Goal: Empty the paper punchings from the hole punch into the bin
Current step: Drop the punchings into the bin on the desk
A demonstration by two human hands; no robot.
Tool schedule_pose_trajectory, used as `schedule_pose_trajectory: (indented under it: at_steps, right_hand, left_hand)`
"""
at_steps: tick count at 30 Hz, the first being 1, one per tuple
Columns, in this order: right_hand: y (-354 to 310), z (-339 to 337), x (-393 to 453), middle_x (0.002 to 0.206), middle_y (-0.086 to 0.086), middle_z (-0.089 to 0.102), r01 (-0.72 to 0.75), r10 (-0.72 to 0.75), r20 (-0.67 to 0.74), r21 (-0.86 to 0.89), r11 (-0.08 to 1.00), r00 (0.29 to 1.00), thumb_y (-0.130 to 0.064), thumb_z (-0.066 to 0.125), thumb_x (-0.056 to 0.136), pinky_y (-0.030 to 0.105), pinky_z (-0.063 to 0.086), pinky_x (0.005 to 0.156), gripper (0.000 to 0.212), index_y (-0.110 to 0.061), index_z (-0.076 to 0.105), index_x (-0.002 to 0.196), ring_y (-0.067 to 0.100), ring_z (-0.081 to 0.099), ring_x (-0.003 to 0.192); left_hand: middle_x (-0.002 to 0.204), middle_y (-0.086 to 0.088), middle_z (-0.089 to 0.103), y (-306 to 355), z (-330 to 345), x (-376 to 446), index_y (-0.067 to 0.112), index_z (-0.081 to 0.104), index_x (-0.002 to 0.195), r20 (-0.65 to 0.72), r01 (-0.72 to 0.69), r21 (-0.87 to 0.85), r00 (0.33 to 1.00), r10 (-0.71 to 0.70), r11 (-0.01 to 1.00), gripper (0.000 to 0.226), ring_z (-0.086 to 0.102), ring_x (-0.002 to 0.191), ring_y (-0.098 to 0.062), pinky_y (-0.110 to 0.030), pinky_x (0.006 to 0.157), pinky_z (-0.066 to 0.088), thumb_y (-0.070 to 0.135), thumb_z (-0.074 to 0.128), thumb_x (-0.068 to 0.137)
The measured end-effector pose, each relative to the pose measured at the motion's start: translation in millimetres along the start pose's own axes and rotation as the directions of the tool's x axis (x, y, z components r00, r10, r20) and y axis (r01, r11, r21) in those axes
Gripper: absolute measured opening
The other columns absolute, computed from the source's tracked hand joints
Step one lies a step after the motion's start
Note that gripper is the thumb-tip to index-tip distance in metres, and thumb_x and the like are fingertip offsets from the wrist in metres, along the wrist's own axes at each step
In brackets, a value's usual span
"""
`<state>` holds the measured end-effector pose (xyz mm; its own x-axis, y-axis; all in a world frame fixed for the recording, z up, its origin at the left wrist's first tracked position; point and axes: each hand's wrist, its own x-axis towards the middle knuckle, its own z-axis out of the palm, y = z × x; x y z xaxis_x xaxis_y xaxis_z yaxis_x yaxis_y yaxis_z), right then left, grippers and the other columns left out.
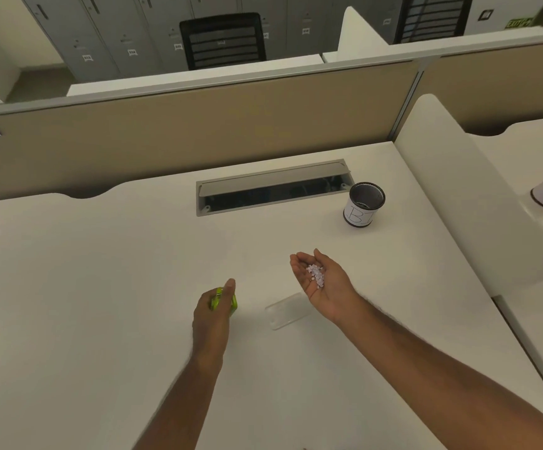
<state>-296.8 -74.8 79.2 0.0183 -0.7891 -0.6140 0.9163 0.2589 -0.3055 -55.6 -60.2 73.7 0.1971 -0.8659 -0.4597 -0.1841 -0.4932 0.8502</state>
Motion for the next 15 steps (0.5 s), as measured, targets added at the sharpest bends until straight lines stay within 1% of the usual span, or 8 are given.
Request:
schedule_pose_trajectory:
  at_steps: [2,4,5,7,9,11,13,15]
  right_hand:
    - [-14.2,-1.2,4.9,0.09,0.025,0.08,0.026,-0.025,-0.01,0.02,0.999,1.0,-0.024,0.052,0.11,0.034,0.067,0.062,0.055,0.011,0.081,0.077,0.03,0.082,0.077]
    - [-27.7,-1.4,9.2,0.089,0.024,0.08,0.051,-0.05,-0.026,0.045,0.998,0.998,-0.024,0.053,0.109,0.033,0.067,0.061,0.055,0.01,0.081,0.076,0.03,0.082,0.076]
    - [-36.0,-1.0,11.0,0.087,0.023,0.08,0.066,-0.064,-0.034,0.059,0.996,0.997,-0.024,0.054,0.109,0.033,0.067,0.06,0.055,0.009,0.081,0.074,0.029,0.082,0.075]
    - [-51.5,0.1,14.3,0.079,0.018,0.079,0.098,-0.093,-0.053,0.095,0.991,0.994,-0.024,0.054,0.109,0.03,0.066,0.056,0.056,0.005,0.08,0.069,0.025,0.081,0.068]
    - [-67.0,2.5,17.3,0.07,0.012,0.075,0.12,-0.113,-0.071,0.115,0.986,0.991,-0.027,0.053,0.109,0.025,0.061,0.049,0.052,-0.002,0.074,0.068,0.02,0.075,0.057]
    - [-82.5,5.0,21.6,0.063,0.007,0.069,0.137,-0.129,-0.073,0.123,0.983,0.989,-0.029,0.049,0.11,0.018,0.052,0.042,0.044,-0.009,0.062,0.073,0.014,0.065,0.046]
    - [-97.4,7.1,26.7,0.058,0.003,0.063,0.158,-0.151,-0.06,0.131,0.979,0.987,-0.028,0.046,0.11,0.015,0.044,0.037,0.04,-0.013,0.054,0.075,0.01,0.057,0.041]
    - [-111.5,8.6,31.6,0.058,0.0,0.061,0.176,-0.171,-0.045,0.147,0.973,0.984,-0.029,0.045,0.111,0.016,0.04,0.036,0.038,-0.015,0.053,0.076,0.009,0.053,0.041]
  left_hand:
    - [0.101,0.004,0.072,-2.9,8.9,6.7,0.023,0.069,0.111,-0.03,0.01,0.052,1.0,-0.008,0.999,0.059,0.068,0.098,-0.02,-0.036,0.081,0.053,0.074,0.073,0.082]
    - [0.115,-0.004,0.073,-6.3,16.1,13.4,0.02,0.068,0.12,-0.064,0.005,0.164,0.998,0.005,0.987,0.065,0.068,0.111,-0.03,-0.046,0.096,0.057,0.071,0.076,0.082]
    - [0.122,-0.007,0.071,-7.5,20.2,17.3,0.018,0.066,0.126,-0.079,0.003,0.228,0.997,0.016,0.974,0.069,0.064,0.118,-0.034,-0.051,0.104,0.054,0.07,0.078,0.082]
    - [0.135,-0.012,0.063,-9.4,26.2,22.1,0.017,0.062,0.135,-0.11,0.019,0.326,0.994,0.017,0.945,0.075,0.053,0.132,-0.04,-0.053,0.114,0.045,0.067,0.08,0.082]
    - [0.141,-0.016,0.056,-12.0,31.0,25.0,0.015,0.059,0.139,-0.137,0.048,0.369,0.991,0.003,0.928,0.079,0.043,0.138,-0.042,-0.053,0.116,0.039,0.064,0.083,0.081]
    - [0.142,-0.018,0.054,-15.3,34.8,26.6,0.015,0.058,0.138,-0.166,0.06,0.391,0.986,0.006,0.918,0.08,0.04,0.139,-0.043,-0.054,0.116,0.039,0.06,0.086,0.079]
    - [0.141,-0.02,0.053,-19.5,37.4,28.2,0.015,0.058,0.137,-0.184,0.061,0.431,0.983,0.021,0.901,0.08,0.04,0.137,-0.043,-0.054,0.114,0.041,0.057,0.089,0.077]
    - [0.141,-0.022,0.054,-24.1,38.7,31.1,0.017,0.059,0.136,-0.187,0.055,0.476,0.982,0.039,0.878,0.08,0.042,0.135,-0.043,-0.054,0.113,0.042,0.054,0.092,0.074]
